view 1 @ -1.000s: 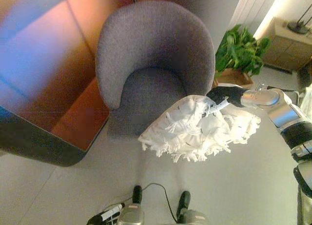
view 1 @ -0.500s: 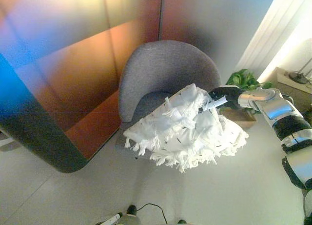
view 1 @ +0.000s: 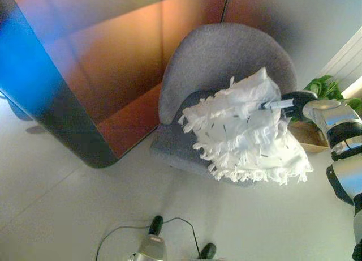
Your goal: Pick up the pillow and put it on the sofa.
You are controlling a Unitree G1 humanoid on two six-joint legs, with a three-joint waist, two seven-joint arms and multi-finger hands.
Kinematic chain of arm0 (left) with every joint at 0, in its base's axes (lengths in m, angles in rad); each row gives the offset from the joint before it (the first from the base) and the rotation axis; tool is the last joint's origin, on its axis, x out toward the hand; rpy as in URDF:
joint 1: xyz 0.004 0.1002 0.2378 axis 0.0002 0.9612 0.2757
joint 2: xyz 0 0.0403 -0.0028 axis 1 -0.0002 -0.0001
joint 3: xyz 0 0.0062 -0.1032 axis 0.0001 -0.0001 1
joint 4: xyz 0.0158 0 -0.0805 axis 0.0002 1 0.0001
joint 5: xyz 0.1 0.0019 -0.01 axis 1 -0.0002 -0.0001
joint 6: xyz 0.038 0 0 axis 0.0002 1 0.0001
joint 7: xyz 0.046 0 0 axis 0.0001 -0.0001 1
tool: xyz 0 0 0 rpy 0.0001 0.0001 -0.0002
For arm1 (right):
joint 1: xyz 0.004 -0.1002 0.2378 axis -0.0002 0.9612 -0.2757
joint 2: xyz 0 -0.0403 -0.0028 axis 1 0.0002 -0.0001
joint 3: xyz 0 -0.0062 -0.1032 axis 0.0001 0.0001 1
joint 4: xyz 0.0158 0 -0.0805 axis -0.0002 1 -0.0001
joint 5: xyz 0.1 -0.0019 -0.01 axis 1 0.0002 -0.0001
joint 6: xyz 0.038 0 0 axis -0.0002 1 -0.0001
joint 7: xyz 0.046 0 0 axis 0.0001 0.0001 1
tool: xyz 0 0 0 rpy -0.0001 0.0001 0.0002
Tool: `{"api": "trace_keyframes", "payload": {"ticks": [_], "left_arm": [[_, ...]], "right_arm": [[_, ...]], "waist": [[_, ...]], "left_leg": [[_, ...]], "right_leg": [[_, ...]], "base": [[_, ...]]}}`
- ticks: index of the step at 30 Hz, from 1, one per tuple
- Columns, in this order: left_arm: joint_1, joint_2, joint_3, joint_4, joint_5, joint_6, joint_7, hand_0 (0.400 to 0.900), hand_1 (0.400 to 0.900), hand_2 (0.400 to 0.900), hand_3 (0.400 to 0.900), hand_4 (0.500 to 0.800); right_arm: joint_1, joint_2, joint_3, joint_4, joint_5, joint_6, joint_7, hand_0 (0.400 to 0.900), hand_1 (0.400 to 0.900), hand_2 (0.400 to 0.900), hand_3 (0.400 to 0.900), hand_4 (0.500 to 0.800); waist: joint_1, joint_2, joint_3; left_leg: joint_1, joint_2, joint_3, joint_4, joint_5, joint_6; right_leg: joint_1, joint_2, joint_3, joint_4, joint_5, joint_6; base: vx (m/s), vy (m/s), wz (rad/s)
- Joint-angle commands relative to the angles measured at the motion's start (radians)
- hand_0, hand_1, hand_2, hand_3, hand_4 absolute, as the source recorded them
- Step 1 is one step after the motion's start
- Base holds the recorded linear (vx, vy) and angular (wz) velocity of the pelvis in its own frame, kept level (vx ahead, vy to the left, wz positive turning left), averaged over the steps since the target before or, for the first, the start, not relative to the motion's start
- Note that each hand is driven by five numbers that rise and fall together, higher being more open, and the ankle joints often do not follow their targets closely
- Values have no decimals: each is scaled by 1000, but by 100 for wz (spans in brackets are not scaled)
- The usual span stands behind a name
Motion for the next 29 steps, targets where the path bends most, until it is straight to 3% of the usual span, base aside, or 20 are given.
{"api": "trace_keyframes", "payload": {"ticks": [1, 10, 23, 27, 29], "left_arm": [[20, 34, -79, 19, -44, -1, -25, 900, 900, 900, 900, 800], [17, 31, -107, -4, -48, 15, -40, 900, 900, 900, 900, 800], [22, 31, -115, -10, -56, 36, -65, 900, 900, 900, 900, 800], [37, 23, -107, 1, -41, 4, -72, 900, 900, 900, 900, 800], [39, 18, -98, 10, -29, -30, -47, 900, 900, 900, 900, 800]], "right_arm": [[-344, -171, 45, -14, 43, -39, -65, 900, 900, 900, 900, 800], [-320, -201, 60, 39, -39, -46, 72, 900, 900, 900, 900, 800], [-266, -234, 40, 29, -69, -98, 130, 900, 900, 900, 900, 800], [-173, -239, -29, 2, -33, -155, 131, 900, 900, 900, 900, 800], [-118, -235, -81, -11, -32, -171, 127, 900, 900, 900, 900, 800]], "waist": [[23, -26, 35], [10, -9, 26], [-29, 21, 4], [-44, 27, -12], [-51, 30, -20]], "left_leg": [[17, -41, 13, -22, -77, 16], [21, -37, 28, -22, -80, 10], [47, -36, 63, -22, -88, 7], [56, -39, 71, -22, -89, 8], [64, -38, 76, -22, -90, 7]], "right_leg": [[67, 28, 18, -1, -55, 36], [64, 22, 19, -1, -64, 33], [69, 12, 42, -1, -69, 33], [71, 7, 46, -1, -68, 36], [77, 5, 46, -1, -69, 36]], "base": [[-66, 3, -3], [-14, 6, -9], [-10, 20, -8], [1, 2, -2], [3, 2, -4]]}}
